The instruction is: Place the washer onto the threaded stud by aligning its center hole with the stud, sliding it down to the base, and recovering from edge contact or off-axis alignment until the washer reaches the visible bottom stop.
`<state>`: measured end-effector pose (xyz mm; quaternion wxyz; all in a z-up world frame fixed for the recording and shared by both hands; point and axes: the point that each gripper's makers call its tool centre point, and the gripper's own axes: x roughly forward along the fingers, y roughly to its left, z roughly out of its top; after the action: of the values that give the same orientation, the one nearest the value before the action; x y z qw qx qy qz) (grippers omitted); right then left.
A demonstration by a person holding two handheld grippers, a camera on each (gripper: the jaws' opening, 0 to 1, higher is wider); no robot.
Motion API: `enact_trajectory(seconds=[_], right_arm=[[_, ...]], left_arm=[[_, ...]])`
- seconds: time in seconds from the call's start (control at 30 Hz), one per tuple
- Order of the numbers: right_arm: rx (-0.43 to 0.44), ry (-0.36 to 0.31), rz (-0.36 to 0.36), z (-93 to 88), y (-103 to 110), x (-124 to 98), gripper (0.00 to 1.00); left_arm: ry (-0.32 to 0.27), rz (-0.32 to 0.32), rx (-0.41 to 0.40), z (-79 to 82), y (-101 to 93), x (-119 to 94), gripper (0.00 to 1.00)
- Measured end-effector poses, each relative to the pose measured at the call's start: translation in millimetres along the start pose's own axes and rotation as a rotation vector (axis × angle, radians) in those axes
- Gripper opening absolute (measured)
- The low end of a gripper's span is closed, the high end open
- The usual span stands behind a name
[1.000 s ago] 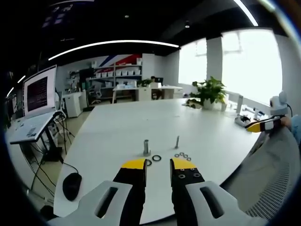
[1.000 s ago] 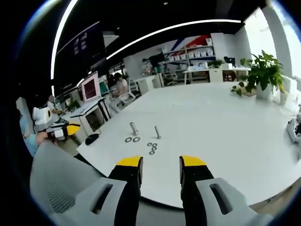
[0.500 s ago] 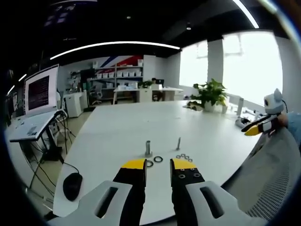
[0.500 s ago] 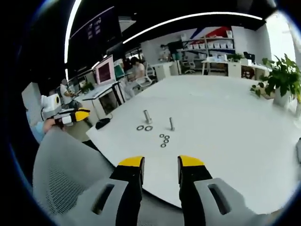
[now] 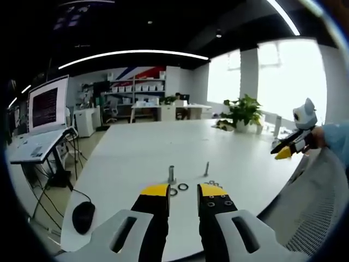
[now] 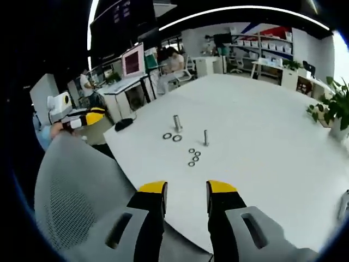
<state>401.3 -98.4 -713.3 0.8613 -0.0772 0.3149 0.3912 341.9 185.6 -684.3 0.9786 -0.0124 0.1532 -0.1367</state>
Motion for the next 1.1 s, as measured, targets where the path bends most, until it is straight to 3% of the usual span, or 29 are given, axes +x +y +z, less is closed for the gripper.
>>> enact_trajectory(seconds=[0.27, 0.47, 0.6, 0.7, 0.97, 1.1], right_arm=[[-0.027, -0.023, 0.010, 38.4, -14.1, 11.8, 0.31], [-0.041, -0.043, 0.048, 73.3, -11.1, 42.5, 0.31], [-0.065, -0.016, 0.064, 79.9, -3.5, 69.8, 0.31], [-0.055, 0.006, 0.073, 76.5, 1.0, 86.1, 0.31], [-0.022, 0.086, 0.085, 45.3, 10.1, 123.5, 0.31], [0.031, 0.113, 0.084, 23.5, 3.3, 135.1, 0.31]], left_arm=[[0.004, -0.021, 0.001, -0.7, -3.1, 0.9, 0.17], [0.003, -0.053, 0.004, -0.1, -8.0, 1.7, 0.17], [-0.013, -0.083, -0.007, 2.2, -10.7, 2.0, 0.17], [-0.014, -0.101, -0.002, 2.6, -13.7, 2.3, 0.17], [-0.005, -0.178, 0.014, 2.4, -23.4, 7.8, 0.17], [0.052, -0.211, -0.030, -5.9, -25.6, 12.6, 0.19]])
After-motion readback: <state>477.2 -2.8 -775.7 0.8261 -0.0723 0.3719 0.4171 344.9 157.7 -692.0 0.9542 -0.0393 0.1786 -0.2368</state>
